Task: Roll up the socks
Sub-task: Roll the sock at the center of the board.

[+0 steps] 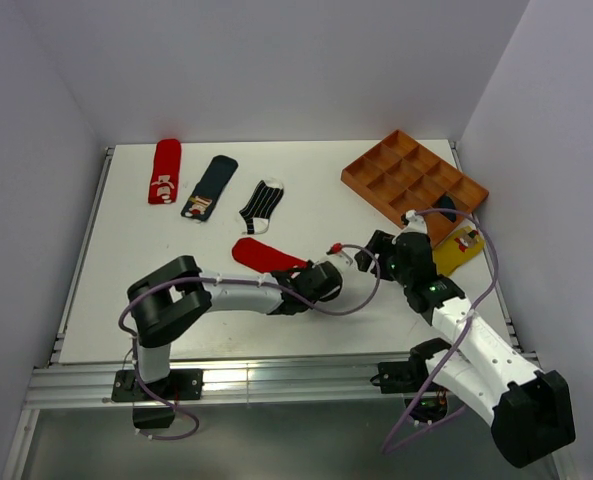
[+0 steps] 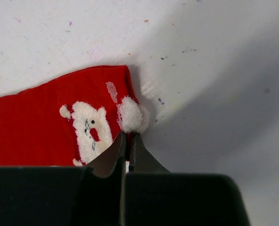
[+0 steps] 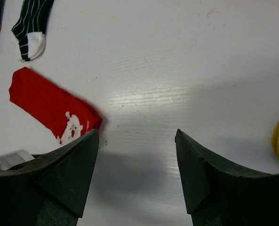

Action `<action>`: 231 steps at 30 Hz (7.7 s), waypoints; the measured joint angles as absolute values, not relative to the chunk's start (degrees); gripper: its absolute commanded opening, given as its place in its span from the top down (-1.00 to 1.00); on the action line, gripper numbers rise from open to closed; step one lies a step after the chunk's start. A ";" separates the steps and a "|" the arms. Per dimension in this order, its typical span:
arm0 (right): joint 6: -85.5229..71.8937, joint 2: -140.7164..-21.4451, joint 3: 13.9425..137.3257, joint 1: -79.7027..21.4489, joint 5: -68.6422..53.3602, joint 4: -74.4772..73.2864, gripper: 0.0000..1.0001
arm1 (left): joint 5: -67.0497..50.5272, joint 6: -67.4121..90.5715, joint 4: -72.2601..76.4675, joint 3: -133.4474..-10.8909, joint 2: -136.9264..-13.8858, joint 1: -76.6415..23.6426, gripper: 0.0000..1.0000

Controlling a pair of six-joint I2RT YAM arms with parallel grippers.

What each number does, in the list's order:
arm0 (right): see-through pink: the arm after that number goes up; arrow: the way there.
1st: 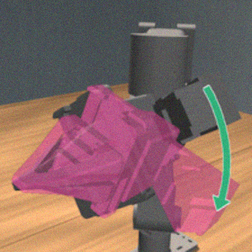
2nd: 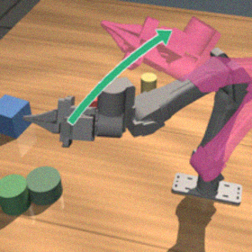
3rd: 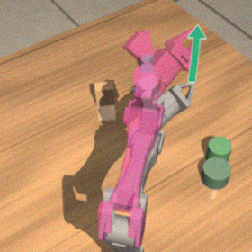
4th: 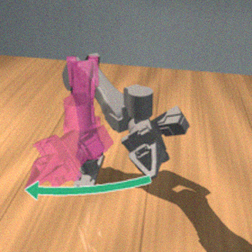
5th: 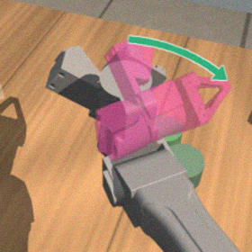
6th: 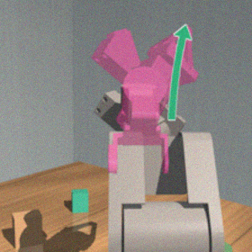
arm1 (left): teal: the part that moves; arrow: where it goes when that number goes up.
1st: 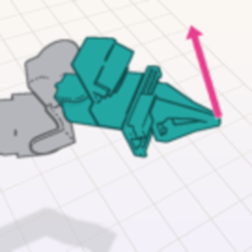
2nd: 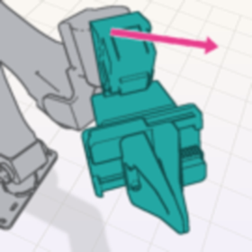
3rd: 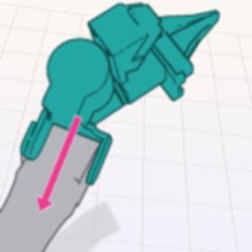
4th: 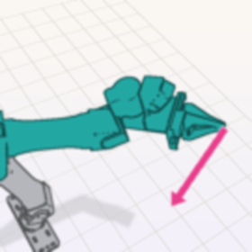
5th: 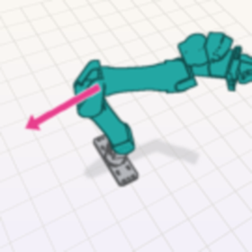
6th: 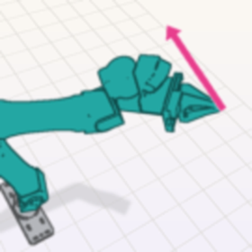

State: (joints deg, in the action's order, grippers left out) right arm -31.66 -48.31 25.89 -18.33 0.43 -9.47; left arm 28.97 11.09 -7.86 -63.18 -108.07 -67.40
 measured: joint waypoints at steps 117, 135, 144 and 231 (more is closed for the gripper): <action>-48.60 -110.72 71.72 -40.25 -1.30 -21.91 0.94 | 3.55 42.74 11.70 -40.18 -91.09 -45.58 0.50; -48.34 -106.94 64.97 -40.25 -3.31 -12.67 0.77 | -0.32 51.03 11.88 -38.94 -93.01 -40.88 0.99; -48.40 -101.21 56.80 -39.81 -6.79 -3.70 0.72 | -4.19 53.30 14.57 -37.47 -93.45 -38.70 0.99; -45.56 -114.74 77.69 -42.26 0.84 -23.00 1.00 | -8.51 53.60 17.19 -36.62 -94.19 -36.47 0.77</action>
State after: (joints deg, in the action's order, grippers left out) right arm -45.56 -114.74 77.69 -42.26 0.84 -23.00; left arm -8.51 53.60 17.19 -36.62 -94.19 -36.47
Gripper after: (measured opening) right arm 0.007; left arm 0.081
